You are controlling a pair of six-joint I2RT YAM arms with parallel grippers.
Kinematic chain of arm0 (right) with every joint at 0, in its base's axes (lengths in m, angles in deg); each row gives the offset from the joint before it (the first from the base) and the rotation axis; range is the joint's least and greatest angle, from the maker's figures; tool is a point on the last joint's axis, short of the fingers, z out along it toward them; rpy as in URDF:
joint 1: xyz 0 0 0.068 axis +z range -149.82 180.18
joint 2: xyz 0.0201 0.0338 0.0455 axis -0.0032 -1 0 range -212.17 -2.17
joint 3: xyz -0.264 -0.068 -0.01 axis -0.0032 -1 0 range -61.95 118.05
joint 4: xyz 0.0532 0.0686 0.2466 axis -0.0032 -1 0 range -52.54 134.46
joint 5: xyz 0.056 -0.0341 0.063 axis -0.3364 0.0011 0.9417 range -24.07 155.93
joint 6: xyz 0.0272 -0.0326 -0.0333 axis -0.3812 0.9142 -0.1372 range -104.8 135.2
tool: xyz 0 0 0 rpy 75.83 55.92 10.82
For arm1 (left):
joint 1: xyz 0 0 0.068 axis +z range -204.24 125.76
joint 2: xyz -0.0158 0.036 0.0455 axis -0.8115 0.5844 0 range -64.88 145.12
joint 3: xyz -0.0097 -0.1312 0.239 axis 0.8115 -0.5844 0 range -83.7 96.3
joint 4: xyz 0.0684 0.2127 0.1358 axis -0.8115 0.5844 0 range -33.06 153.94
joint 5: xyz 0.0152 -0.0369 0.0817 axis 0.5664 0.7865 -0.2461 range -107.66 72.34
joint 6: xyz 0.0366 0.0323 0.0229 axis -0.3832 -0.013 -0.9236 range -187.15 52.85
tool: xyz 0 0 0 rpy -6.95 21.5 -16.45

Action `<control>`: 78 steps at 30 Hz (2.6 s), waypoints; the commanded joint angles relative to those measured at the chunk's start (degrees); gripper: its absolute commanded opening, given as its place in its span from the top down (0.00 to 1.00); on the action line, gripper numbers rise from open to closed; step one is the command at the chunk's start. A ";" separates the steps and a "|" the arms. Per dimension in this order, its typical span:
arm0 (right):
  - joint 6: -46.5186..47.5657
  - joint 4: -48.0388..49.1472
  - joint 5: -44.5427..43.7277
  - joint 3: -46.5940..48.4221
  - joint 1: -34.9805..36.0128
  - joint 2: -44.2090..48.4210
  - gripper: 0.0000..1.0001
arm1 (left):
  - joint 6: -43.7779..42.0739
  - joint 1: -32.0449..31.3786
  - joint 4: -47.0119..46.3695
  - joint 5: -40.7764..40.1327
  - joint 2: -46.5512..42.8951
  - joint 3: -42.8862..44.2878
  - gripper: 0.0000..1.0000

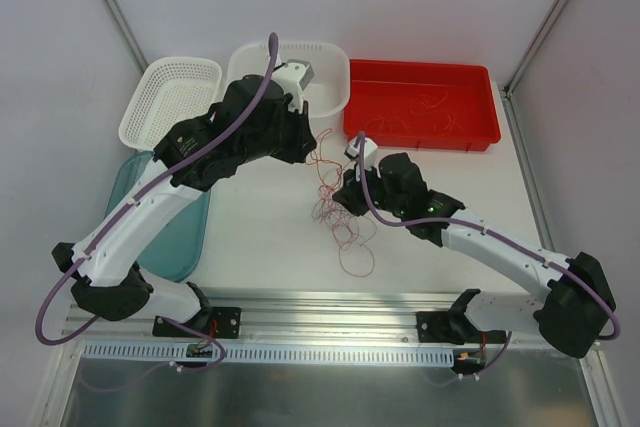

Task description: Untangle the cables

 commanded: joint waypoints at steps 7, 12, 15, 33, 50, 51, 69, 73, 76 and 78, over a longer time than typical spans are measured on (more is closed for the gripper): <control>-1.12 -0.08 -3.78 -9.64 -0.05 6.60 0.99 | 1.45 6.48 -1.07 -11.92 -6.53 -6.58 1.00; -2.43 -5.70 -7.64 -15.02 -2.68 12.75 0.99 | 2.78 14.66 -1.24 -9.27 -8.46 -12.99 1.00; -3.14 -10.63 -9.40 -16.78 -6.63 18.02 0.99 | 1.99 16.42 -1.24 -9.54 -8.73 -15.63 1.00; -7.62 -37.27 -11.87 6.94 -27.12 34.20 0.99 | 2.07 23.55 -1.24 -18.24 -6.45 -30.75 0.97; -5.07 -38.24 0.76 22.16 -27.21 28.07 0.99 | 4.71 24.69 -2.56 -14.39 2.61 -35.94 1.00; -5.33 -37.80 1.92 20.24 -27.12 27.53 0.99 | 4.10 24.69 -3.26 -13.42 2.17 -35.68 1.00; -11.03 -21.73 -2.54 12.57 -8.78 1.79 0.22 | 0.84 21.09 -4.23 5.05 -13.65 -36.11 1.00; -15.61 -15.13 -5.09 14.59 -4.98 -6.73 0.22 | 2.16 20.91 -4.76 6.01 -16.55 -38.49 1.00; -16.23 -13.01 -7.20 17.66 -1.73 -13.85 0.24 | 2.78 21.00 -5.37 7.06 -18.31 -39.89 1.00; -15.97 -12.84 -7.82 19.77 0.81 -19.28 0.25 | 3.39 20.91 -5.55 7.07 -19.18 -40.69 1.00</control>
